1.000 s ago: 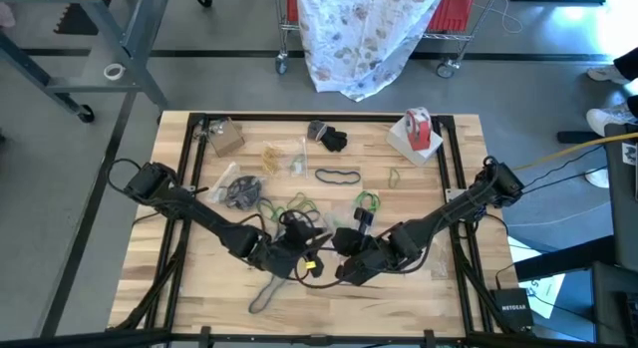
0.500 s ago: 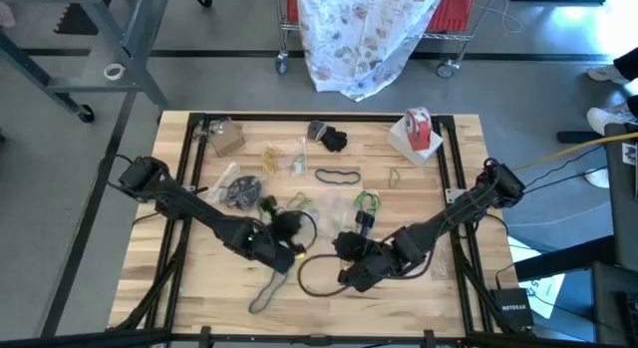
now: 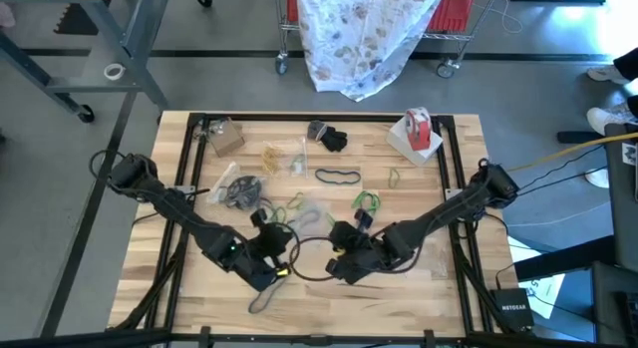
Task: Sort rubber bands
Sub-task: Open the transparent zip bag
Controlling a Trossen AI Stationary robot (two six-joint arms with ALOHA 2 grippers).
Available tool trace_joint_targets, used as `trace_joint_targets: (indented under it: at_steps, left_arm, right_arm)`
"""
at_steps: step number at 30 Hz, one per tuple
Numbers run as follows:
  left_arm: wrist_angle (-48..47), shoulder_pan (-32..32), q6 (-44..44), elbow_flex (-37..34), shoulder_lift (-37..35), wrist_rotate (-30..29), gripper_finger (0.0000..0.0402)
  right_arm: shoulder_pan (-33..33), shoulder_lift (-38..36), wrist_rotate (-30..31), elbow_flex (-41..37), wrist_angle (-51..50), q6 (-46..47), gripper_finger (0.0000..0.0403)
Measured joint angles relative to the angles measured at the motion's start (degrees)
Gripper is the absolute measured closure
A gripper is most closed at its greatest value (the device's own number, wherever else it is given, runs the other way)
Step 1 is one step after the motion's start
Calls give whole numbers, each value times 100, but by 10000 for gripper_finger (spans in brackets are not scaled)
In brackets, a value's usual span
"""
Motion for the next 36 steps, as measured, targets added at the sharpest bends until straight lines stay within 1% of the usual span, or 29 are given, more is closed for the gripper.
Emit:
trace_joint_targets:
  at_steps: [4,6,8,11,14,16,18,22,25,26,30,36]
  left_arm:
    - [-143,-52,-333,-2,2,62,401]
    - [-325,-71,-461,-2,2,170,401]
    - [-697,-84,-630,-1,2,183,401]
    - [-1589,-175,-1038,42,2,205,401]
    - [-2029,-226,-1321,117,2,196,401]
    - [-2076,-235,-1074,210,6,205,401]
    - [-2053,-231,-632,392,7,205,401]
    - [-2136,-195,655,859,7,141,401]
    - [-2407,-3,1459,960,-2,275,401]
    - [-2571,79,1606,957,4,337,401]
    - [-3153,344,1632,955,22,466,401]
    - [-3240,273,965,955,22,532,401]
  right_arm:
    - [22,112,-29,-2,112,137,304]
    - [67,83,-211,-2,100,126,275]
    - [173,3,-327,-6,-52,29,252]
    - [417,-206,-306,-2,-324,-45,230]
    - [626,-242,-316,-3,-767,-45,223]
    - [666,-154,-159,-11,-869,-9,222]
    - [643,-9,-23,-9,-842,-2,222]
    - [386,412,150,-9,-794,-90,222]
    - [120,731,323,-9,-815,-174,221]
    - [36,831,352,-9,-809,-214,221]
    - [-290,1149,51,-9,-818,-390,221]
    - [-571,1389,-543,-11,-844,-677,221]
